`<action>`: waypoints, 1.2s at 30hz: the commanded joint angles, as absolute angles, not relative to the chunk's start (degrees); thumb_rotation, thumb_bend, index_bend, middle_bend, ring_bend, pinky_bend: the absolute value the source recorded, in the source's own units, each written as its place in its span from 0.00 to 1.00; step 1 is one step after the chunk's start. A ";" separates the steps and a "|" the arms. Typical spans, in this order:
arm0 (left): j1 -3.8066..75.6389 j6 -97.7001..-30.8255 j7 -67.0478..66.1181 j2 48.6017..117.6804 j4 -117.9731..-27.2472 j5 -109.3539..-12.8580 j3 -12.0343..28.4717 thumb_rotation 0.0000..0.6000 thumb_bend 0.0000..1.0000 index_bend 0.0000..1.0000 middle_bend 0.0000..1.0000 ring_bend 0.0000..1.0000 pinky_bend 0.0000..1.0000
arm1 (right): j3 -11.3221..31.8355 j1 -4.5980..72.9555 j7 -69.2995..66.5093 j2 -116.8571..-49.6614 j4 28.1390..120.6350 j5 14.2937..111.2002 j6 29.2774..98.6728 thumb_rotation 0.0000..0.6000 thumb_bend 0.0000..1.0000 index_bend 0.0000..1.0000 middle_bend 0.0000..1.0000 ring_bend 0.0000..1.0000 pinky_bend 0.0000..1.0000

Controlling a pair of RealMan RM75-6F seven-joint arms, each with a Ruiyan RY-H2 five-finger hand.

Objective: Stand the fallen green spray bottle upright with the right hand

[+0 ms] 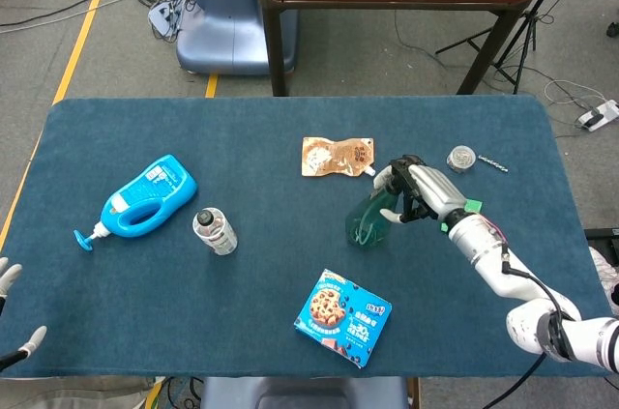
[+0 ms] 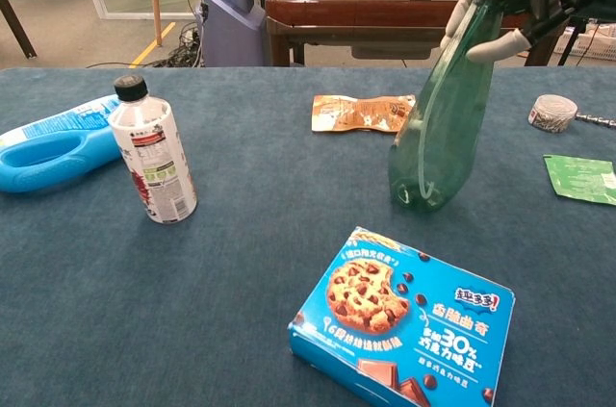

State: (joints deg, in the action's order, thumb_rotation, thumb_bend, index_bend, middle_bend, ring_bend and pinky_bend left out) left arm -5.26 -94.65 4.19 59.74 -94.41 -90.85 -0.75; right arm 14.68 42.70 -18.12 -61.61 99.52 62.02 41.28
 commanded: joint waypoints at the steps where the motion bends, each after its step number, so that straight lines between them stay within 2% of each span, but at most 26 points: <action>1: -5.32 -94.71 4.25 59.72 -94.38 -90.78 -0.75 1.00 0.26 0.07 0.00 0.06 0.02 | 14.02 43.20 -16.39 -62.25 99.47 62.15 41.30 1.00 0.30 0.63 0.31 0.13 0.04; 9: -5.34 -94.70 4.25 59.71 -94.38 -90.70 -0.78 1.00 0.26 0.07 0.00 0.06 0.02 | 13.53 42.61 -15.67 -62.55 99.77 64.89 42.37 1.00 0.23 0.42 0.24 0.10 0.04; 13: -5.33 -94.69 4.28 59.71 -94.37 -90.67 -0.76 1.00 0.26 0.07 0.00 0.06 0.02 | 13.33 42.30 -16.21 -61.92 99.82 65.77 42.04 1.00 0.15 0.34 0.21 0.08 0.04; 23: -5.27 -94.68 3.87 59.61 -94.65 -90.75 -0.76 1.00 0.26 0.07 0.00 0.06 0.02 | 12.55 41.03 -18.54 -63.14 98.49 68.65 42.81 1.00 0.08 0.28 0.18 0.06 0.03; 36: -5.17 -94.51 3.87 59.50 -94.70 -90.61 -0.73 1.00 0.26 0.07 0.00 0.06 0.02 | 11.77 39.37 -19.17 -61.93 98.73 70.80 44.45 1.00 0.06 0.15 0.12 0.02 0.00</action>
State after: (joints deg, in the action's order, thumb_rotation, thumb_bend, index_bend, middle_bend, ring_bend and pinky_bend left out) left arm -5.18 -94.52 3.86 59.51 -94.70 -90.62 -0.73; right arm 11.93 39.70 -19.21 -62.31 98.43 70.55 44.10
